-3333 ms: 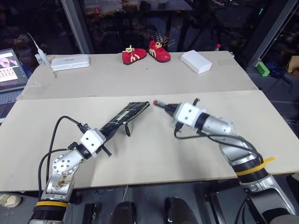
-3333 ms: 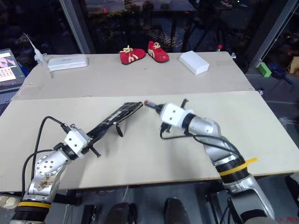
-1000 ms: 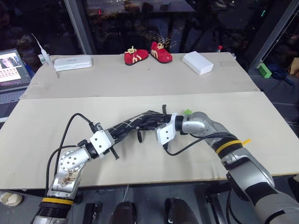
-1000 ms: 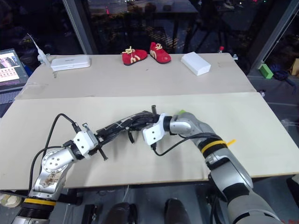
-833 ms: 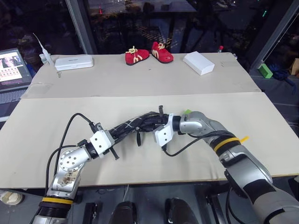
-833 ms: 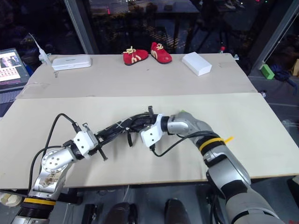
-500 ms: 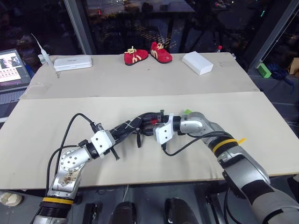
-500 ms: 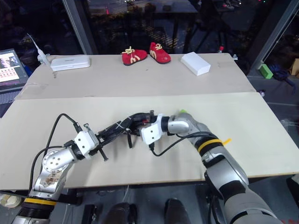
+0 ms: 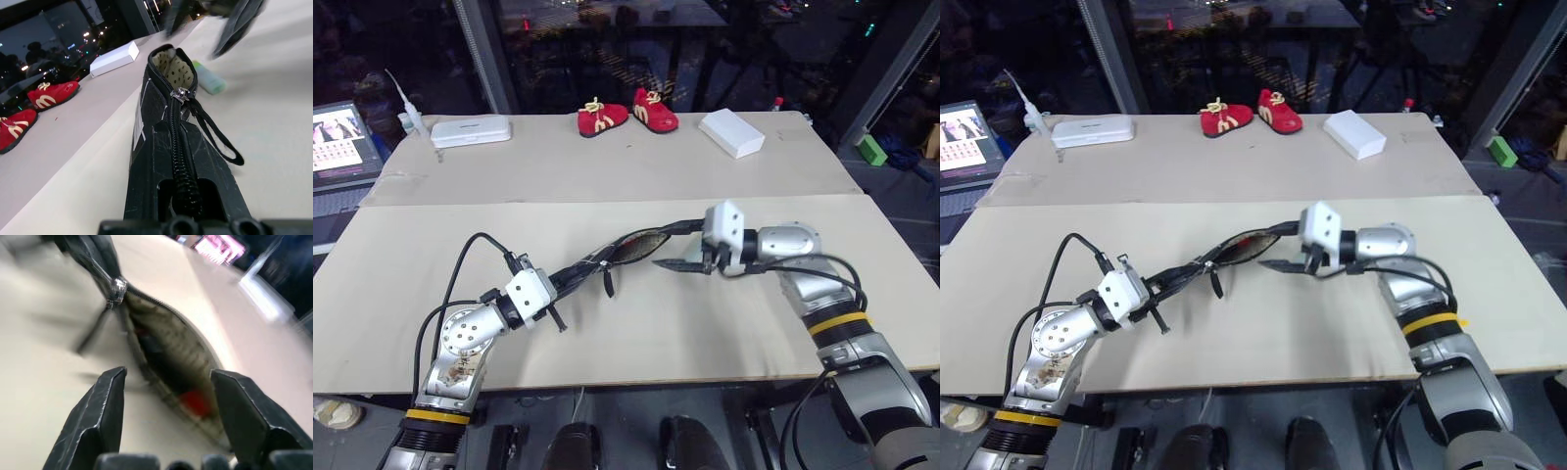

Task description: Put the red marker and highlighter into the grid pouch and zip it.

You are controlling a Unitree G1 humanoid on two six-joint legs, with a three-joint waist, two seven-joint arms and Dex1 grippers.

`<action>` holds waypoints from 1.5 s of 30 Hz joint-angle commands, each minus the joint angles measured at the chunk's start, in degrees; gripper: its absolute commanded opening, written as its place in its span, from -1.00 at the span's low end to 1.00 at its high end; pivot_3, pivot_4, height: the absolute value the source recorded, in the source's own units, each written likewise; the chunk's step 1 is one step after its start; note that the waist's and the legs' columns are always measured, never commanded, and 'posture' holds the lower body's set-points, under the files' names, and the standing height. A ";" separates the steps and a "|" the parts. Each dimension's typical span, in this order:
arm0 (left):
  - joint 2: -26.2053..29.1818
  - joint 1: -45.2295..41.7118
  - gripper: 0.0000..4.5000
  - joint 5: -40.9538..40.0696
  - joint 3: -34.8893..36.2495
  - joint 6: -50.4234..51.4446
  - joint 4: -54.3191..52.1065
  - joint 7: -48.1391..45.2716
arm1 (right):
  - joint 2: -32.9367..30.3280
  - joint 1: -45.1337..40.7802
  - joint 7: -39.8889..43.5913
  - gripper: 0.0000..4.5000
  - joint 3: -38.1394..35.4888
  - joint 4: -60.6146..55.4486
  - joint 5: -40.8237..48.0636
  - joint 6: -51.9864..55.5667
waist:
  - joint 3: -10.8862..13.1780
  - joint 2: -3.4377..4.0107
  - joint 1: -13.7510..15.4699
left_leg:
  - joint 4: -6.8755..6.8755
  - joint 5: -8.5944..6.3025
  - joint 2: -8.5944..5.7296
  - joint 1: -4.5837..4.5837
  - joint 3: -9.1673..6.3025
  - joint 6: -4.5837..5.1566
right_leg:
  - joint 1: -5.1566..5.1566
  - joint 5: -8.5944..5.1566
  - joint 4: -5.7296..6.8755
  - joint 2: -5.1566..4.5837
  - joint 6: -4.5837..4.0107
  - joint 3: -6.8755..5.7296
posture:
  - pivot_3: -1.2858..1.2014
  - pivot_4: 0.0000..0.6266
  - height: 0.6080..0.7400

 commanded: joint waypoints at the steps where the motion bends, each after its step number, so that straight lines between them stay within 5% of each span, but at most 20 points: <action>1: 0.07 0.57 -1.00 -0.65 0.44 -0.55 -1.91 0.45 | 0.99 -6.67 -17.23 0.36 -7.26 6.37 -3.81 7.80 | 0.00 0.00 -0.24 | 0.00 0.00 0.00 0.07 0.04 0.00 | 0.01 0.00 0.02 0.01 0.00 0.02 | 0.03 -0.52 1.00; 5: -0.09 1.53 -1.00 -0.41 0.58 -1.01 -2.15 0.89 | 3.02 -9.50 -34.66 0.36 -12.20 11.21 -6.79 20.41 | 0.00 0.00 -0.04 | -0.03 0.00 -0.01 0.07 0.21 -0.03 | -0.04 -0.06 0.06 0.16 -0.08 -0.01 | 0.03 -0.52 1.00; 13: -0.92 2.76 -1.00 -0.04 0.31 -2.11 -1.71 1.89 | 11.68 -0.38 -51.42 0.36 -20.94 -11.90 -0.13 51.31 | -0.01 0.03 0.20 | 0.00 0.06 0.00 -0.86 0.37 -0.09 | -0.83 0.00 0.22 0.10 0.04 -0.04 | 0.03 -0.52 1.00; 18: -1.51 2.59 -1.00 0.25 -0.18 -2.79 -0.83 2.10 | 19.38 4.88 -59.97 0.36 -20.43 -21.65 -1.64 59.65 | -0.02 0.03 0.13 | 0.01 0.05 -0.02 -0.76 0.32 -0.07 | -0.76 0.00 0.12 0.12 0.06 -0.03 | 0.03 -0.52 1.00; 31: -2.14 2.94 -1.00 0.58 0.13 -2.86 -0.76 3.43 | 24.08 6.76 -61.78 0.36 -13.57 -18.24 -8.37 56.87 | -0.02 0.03 -0.08 | 0.01 0.05 -0.08 -0.74 0.31 -0.07 | -0.74 0.00 0.10 0.19 0.06 -0.03 | 0.03 -0.52 1.00; 37: -2.29 3.04 -1.00 0.78 0.01 -2.59 -1.22 4.11 | 19.48 4.98 -55.01 0.36 -2.17 -13.33 -16.34 46.02 | -0.02 0.03 -0.16 | 0.01 0.05 -0.09 -0.72 0.30 -0.06 | -0.71 -0.01 0.07 0.20 0.07 -0.04 | 0.03 -0.52 1.00; 43: -2.15 3.04 -1.00 0.77 0.34 -2.33 -1.58 4.78 | 18.27 6.85 -52.19 -0.46 -0.79 -12.86 -18.46 43.33 | -0.02 0.03 -0.11 | 0.01 0.05 -0.08 -0.76 0.29 -0.06 | -0.74 -0.01 0.05 0.20 0.07 -0.05 | 0.03 -0.52 1.00; 45: -1.98 3.14 -1.00 0.65 0.50 -2.27 -1.69 4.77 | 18.57 7.30 -51.95 -0.54 -1.72 -13.38 -18.28 43.66 | -0.02 0.03 -0.08 | 0.01 0.05 -0.08 -0.73 0.29 -0.06 | -0.71 -0.01 0.06 0.20 0.07 -0.05 | 0.03 -0.52 1.00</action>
